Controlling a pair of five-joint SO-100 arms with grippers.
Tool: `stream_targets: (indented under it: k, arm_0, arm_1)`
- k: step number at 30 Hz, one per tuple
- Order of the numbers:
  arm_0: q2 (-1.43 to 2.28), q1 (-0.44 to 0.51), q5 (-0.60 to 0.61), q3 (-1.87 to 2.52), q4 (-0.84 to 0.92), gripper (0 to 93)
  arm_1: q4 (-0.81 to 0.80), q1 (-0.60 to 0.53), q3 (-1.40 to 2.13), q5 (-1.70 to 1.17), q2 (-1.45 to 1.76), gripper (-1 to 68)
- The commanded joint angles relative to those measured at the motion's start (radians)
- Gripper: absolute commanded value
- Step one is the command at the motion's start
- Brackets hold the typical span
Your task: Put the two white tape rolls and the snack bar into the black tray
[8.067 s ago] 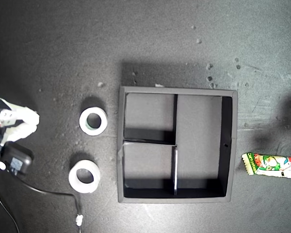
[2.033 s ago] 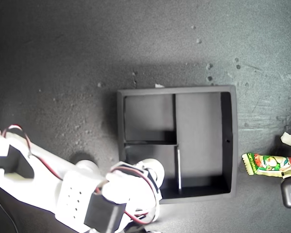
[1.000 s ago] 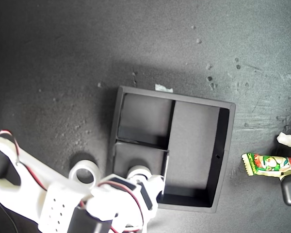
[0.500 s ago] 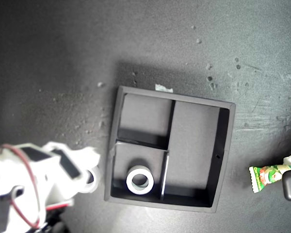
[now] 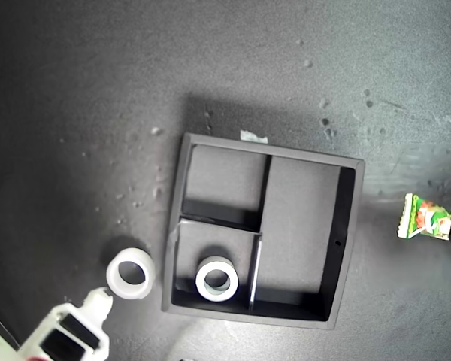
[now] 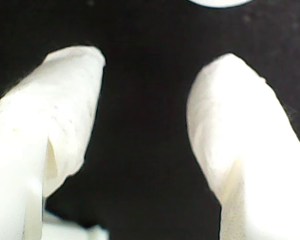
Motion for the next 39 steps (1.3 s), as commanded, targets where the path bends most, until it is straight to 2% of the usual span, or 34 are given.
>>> stream_targets:
  k: [1, 4, 7, 10, 12, 21, 29, 39]
  arm_0:
    - [-0.003, 0.012, -0.048, 0.060, -0.011, 14.5]
    - [-0.003, 0.012, -0.048, 0.120, -0.077, 14.6]
    - [-0.003, 0.005, -0.052, 0.147, -0.098, 15.1]
    - [0.018, -0.006, -0.080, 0.187, -0.100, 15.5]
    - [0.043, -0.008, -0.087, 0.219, -0.118, 15.5]
    - [-0.005, 0.038, -0.011, 0.189, -0.206, 15.2]
    - [-0.166, 0.021, 0.089, 0.091, -0.245, 15.1]
    - [-0.189, -0.025, 0.114, 0.143, -0.270, 15.4]
  arm_1:
    - [-0.167, 0.104, -0.077, -0.690, 0.014, -0.4]
    - [-0.219, 0.118, -0.189, -1.108, 0.009, -0.4]
    - [-0.135, 0.132, -0.288, -1.235, 0.009, -0.4]
    - [-0.071, 0.204, -0.262, -0.936, 0.023, -0.5]
    - [-0.055, 0.202, -0.210, -0.673, 0.025, -0.5]
    - [0.067, 0.058, -0.149, -0.077, 0.031, -0.2]
    - [0.100, 0.037, -0.198, 0.011, 0.014, -0.3]
    - [-0.051, 0.029, -0.084, -0.043, 0.014, -0.4]
